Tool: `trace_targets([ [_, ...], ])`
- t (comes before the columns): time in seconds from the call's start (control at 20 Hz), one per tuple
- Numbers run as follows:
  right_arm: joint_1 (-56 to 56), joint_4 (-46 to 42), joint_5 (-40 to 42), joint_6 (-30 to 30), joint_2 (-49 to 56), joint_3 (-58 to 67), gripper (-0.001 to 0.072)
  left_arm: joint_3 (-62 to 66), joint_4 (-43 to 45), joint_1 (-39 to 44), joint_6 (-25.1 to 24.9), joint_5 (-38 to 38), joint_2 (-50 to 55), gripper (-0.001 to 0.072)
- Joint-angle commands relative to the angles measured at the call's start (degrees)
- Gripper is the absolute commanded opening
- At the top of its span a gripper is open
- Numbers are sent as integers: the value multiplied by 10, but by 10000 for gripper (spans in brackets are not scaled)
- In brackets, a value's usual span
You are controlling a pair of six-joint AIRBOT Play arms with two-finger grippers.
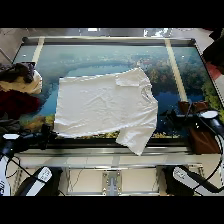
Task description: Fold the shirts.
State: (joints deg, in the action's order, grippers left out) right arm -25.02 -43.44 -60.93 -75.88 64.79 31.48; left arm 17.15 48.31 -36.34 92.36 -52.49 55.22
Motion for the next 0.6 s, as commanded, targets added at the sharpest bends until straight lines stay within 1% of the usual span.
trace_targets([
  [0.0,1,23,45,-7,0,-82,549,0,-4,-1,-5,2,0,10],
  [0.15,1,35,76,-1,0,-90,548,0,-9,-1,-5,5,0,10],
  [0.2,1,44,85,6,0,-90,547,0,-14,-1,-24,12,0,10],
  [0.3,1,64,94,21,10,-90,546,1,-39,-1,-102,24,0,10],
  [0.35,1,78,95,33,20,-90,546,1,-55,-1,-132,24,0,10],
  [0.4,4,93,97,45,33,-90,543,1,-66,-1,-152,24,0,10],
  [0.45,14,105,106,51,47,-90,491,1,-68,-1,-162,24,0,10],
  [0.55,52,109,132,51,74,-84,475,1,-68,-1,-170,24,0,10],
])
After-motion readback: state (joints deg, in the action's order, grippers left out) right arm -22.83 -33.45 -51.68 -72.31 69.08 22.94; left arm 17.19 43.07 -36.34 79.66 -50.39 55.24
